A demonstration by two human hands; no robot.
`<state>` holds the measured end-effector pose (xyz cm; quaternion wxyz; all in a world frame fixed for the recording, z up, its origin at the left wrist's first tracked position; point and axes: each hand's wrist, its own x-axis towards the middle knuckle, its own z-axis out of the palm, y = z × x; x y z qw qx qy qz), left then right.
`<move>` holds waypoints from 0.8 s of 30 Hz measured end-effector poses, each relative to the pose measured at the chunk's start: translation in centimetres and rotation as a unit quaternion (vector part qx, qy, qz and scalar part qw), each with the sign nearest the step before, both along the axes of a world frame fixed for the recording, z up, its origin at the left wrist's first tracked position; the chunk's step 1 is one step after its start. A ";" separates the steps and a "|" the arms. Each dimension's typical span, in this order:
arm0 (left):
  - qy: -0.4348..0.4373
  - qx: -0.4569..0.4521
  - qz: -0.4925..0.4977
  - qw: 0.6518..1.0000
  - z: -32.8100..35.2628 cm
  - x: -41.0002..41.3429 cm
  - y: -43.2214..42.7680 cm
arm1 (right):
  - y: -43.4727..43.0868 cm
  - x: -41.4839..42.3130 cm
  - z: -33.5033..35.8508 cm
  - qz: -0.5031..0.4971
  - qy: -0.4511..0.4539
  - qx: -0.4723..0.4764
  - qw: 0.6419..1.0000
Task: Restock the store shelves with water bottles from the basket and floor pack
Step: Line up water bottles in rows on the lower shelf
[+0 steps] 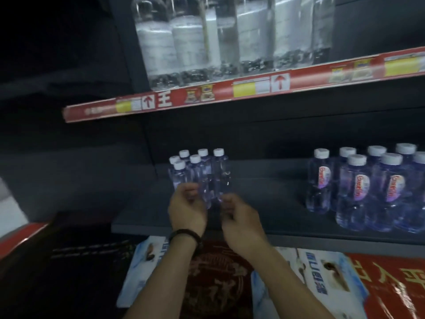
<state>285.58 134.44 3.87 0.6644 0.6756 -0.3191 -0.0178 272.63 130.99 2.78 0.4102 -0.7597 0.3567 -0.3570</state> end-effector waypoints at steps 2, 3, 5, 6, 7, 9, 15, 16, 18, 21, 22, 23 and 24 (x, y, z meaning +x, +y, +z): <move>0.018 0.003 0.067 0.998 -0.4 2.3 1.0 | 0.5 1.8 -1.0 0.023 0.011 0.012 1.000; 0.030 0.010 0.081 0.996 -0.6 3.4 1.2 | 0.7 2.4 -1.3 0.033 0.016 0.011 0.999; 0.054 0.026 0.062 0.996 -1.3 5.1 1.0 | 1.0 3.2 -1.8 0.041 0.020 0.003 0.999; 0.066 0.029 0.041 0.997 -1.6 5.7 0.9 | 1.0 3.5 -2.0 0.046 0.018 -0.001 0.999; 0.074 0.028 0.017 0.997 -1.9 5.9 0.8 | 1.1 3.8 -2.2 0.048 0.018 -0.005 0.999; 0.081 0.023 -0.030 0.996 -1.9 6.0 0.5 | 1.1 4.4 -2.5 0.049 0.018 -0.012 0.999; 0.005 0.062 -0.061 0.996 -2.5 7.4 -1.3 | 0.2 5.1 -3.3 0.035 -0.001 -0.013 0.999; -0.004 0.063 -0.057 0.996 -2.6 7.6 -1.5 | 0.0 5.1 -3.4 0.031 -0.004 -0.011 0.999; -0.009 0.064 -0.051 0.997 -2.4 7.7 -1.7 | -0.3 4.9 -3.3 0.027 -0.006 -0.012 1.000; 0.011 0.070 -0.043 0.997 -2.7 8.0 -2.1 | -0.6 4.7 -3.1 0.025 -0.012 -0.017 0.999; 0.012 0.071 -0.048 0.996 -2.8 8.0 -2.1 | -0.6 4.5 -3.1 0.025 -0.012 -0.018 0.999; 0.011 0.074 -0.056 0.996 -2.8 7.9 -2.0 | -0.6 4.4 -3.0 0.025 -0.010 -0.020 0.999; 0.012 0.078 -0.067 0.995 -2.7 7.6 -1.7 | -0.6 4.3 -2.9 0.024 -0.010 -0.024 0.999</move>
